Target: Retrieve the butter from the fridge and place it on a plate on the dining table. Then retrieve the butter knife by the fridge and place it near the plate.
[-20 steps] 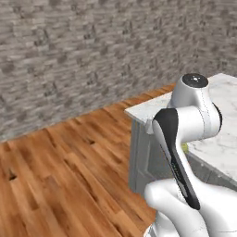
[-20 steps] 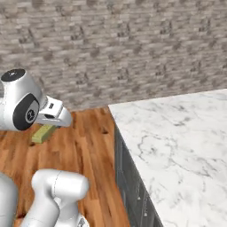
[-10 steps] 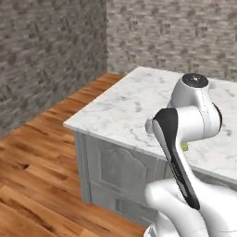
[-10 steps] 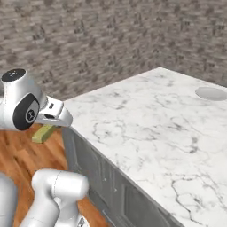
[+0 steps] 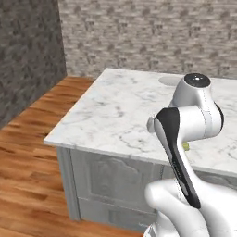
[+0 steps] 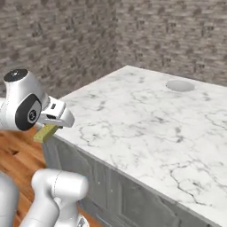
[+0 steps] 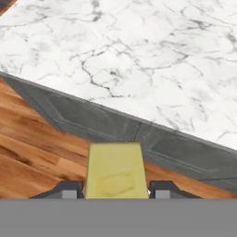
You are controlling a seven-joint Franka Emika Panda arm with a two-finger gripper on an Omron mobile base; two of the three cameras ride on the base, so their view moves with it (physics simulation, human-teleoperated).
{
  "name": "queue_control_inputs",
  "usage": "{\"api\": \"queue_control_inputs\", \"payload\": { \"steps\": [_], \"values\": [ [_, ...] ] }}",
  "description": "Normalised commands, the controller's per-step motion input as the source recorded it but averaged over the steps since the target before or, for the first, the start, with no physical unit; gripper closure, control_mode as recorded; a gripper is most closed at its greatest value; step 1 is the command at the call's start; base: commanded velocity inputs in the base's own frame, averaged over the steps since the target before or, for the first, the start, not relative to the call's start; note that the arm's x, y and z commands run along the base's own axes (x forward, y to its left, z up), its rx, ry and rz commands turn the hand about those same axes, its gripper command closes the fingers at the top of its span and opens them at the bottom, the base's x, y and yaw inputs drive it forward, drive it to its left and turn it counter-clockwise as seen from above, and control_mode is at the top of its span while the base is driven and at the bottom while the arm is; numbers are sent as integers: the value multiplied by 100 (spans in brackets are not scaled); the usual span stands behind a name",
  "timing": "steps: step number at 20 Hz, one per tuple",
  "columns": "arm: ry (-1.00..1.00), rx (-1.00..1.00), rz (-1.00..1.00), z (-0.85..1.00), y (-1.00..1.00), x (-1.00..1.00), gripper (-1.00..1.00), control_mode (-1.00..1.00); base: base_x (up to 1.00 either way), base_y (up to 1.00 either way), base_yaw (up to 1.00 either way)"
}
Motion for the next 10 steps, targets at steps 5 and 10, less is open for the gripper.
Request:
{"api": "queue_control_inputs", "payload": {
  "steps": [5,10],
  "values": [
    [0,0,0,0,0,0,100,100,5,88,-40],
    [0,0,0,0,0,0,100,100,0,100,-46]
  ]
}}
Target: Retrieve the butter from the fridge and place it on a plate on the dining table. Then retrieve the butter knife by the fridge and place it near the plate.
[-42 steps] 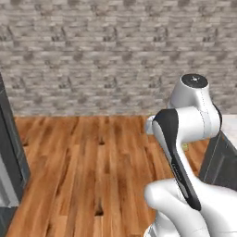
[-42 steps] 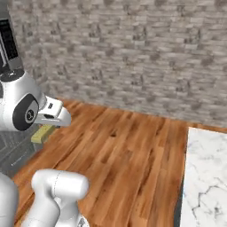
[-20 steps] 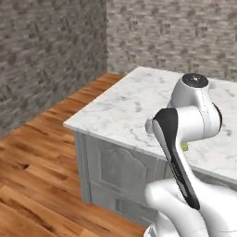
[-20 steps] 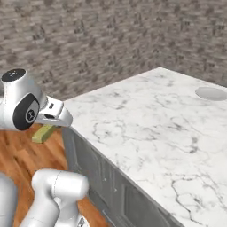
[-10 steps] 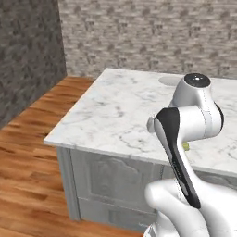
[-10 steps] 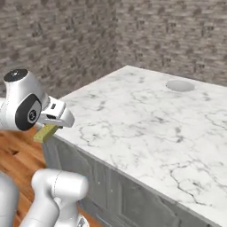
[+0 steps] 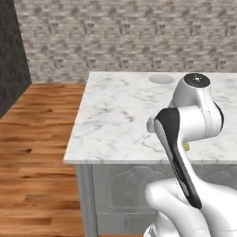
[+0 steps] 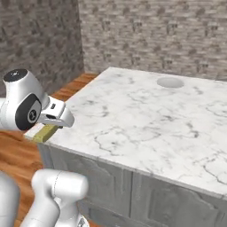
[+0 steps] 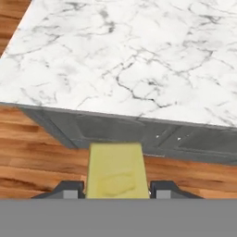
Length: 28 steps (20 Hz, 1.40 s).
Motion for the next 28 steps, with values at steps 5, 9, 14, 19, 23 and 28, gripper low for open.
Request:
{"api": "queue_control_inputs", "payload": {
  "steps": [5,9,14,19,23,28],
  "values": [
    [0,0,0,0,0,0,100,100,-6,100,-46],
    [0,0,0,0,0,0,100,100,-9,100,-46],
    [0,0,0,0,0,0,100,100,-32,100,-42],
    [0,0,0,0,0,0,100,100,-20,100,-42],
    [0,0,0,0,0,0,100,100,0,100,-39],
    [0,0,0,0,0,0,100,100,23,100,-33]
  ]
}}
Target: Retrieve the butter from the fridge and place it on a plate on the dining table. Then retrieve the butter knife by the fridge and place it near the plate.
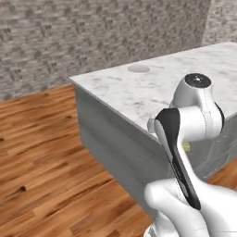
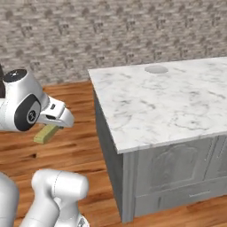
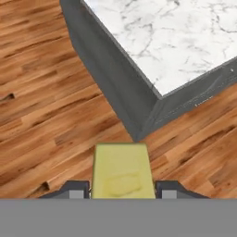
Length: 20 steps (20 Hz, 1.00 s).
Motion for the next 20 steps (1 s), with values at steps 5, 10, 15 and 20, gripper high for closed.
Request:
{"api": "queue_control_inputs", "payload": {
  "steps": [5,10,15,20],
  "values": [
    [0,0,0,0,0,0,100,100,80,100,-28],
    [0,0,0,0,0,0,100,100,94,100,-31],
    [0,0,0,0,0,0,100,100,82,100,-33],
    [0,0,0,0,0,0,100,100,51,100,-35]
  ]
}}
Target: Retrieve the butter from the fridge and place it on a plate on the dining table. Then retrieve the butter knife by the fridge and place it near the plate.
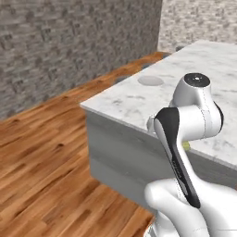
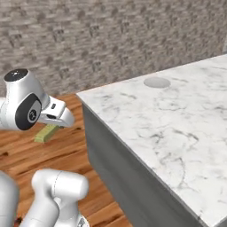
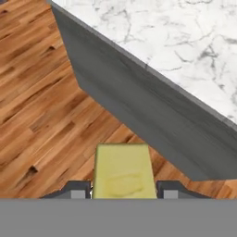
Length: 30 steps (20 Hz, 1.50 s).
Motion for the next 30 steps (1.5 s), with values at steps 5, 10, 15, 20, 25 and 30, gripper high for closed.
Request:
{"api": "queue_control_inputs", "payload": {
  "steps": [5,10,15,20,25,30],
  "values": [
    [0,0,0,0,0,0,100,100,53,100,-35],
    [0,0,0,0,0,0,100,100,55,100,-34],
    [0,0,0,0,0,0,100,100,54,100,-34],
    [0,0,0,0,0,0,100,100,51,100,-35],
    [0,0,0,0,0,0,100,100,49,100,-36],
    [0,0,0,0,0,0,100,100,47,100,-36]
  ]
}}
